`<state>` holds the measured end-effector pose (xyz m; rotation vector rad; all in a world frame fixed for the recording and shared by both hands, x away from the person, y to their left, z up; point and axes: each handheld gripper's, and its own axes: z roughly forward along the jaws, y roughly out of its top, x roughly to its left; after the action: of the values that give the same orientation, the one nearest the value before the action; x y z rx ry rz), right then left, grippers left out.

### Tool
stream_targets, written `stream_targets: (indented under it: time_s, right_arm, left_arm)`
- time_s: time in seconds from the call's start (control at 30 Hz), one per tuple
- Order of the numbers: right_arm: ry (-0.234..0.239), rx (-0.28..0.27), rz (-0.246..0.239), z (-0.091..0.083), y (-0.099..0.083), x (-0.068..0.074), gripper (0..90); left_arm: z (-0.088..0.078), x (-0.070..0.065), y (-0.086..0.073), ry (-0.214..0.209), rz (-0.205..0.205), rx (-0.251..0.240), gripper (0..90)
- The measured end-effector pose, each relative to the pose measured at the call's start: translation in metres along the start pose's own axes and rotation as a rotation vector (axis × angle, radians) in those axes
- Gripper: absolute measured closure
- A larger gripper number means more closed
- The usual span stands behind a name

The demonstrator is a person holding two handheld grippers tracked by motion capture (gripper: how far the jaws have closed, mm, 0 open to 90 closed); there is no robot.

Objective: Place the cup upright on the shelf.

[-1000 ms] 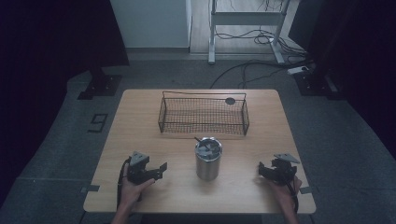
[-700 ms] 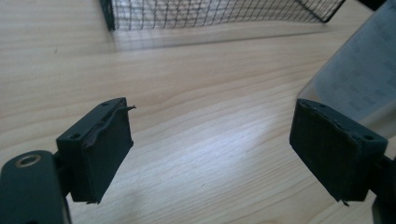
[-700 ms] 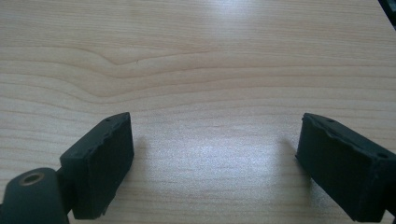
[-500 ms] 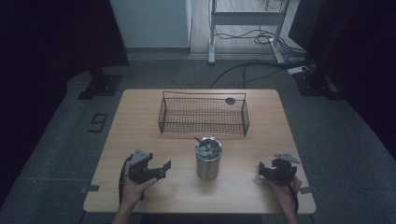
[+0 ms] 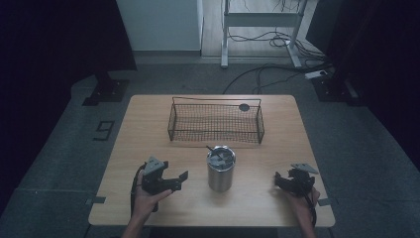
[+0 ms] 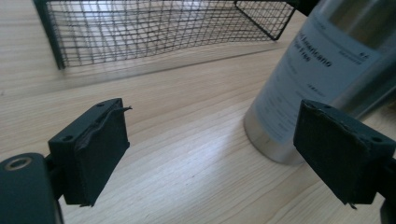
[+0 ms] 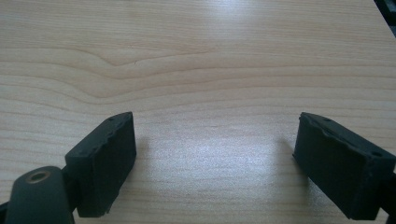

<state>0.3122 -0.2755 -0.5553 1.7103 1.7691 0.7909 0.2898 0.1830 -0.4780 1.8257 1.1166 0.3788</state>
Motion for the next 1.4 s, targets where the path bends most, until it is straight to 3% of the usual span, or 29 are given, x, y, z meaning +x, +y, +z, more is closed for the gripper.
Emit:
stream_targets:
  time_s: [0.5, 1.03, 1.4]
  right_arm:
    - [-0.002, -0.001, -0.001, 0.001, 0.001, -0.001, 12.8]
    - [-0.002, -0.001, -0.001, 0.001, 0.000, -0.001, 12.9]
    - [-0.003, -0.001, -0.001, 0.001, 0.000, -0.001, 12.9]
  left_arm:
    - [0.014, -0.029, 0.012, -0.077, 0.057, 0.006, 7.7]
    - [0.025, -0.049, 0.017, -0.126, 0.085, 0.005, 5.3]
    - [0.031, -0.063, 0.019, -0.136, 0.103, 0.005, 2.6]
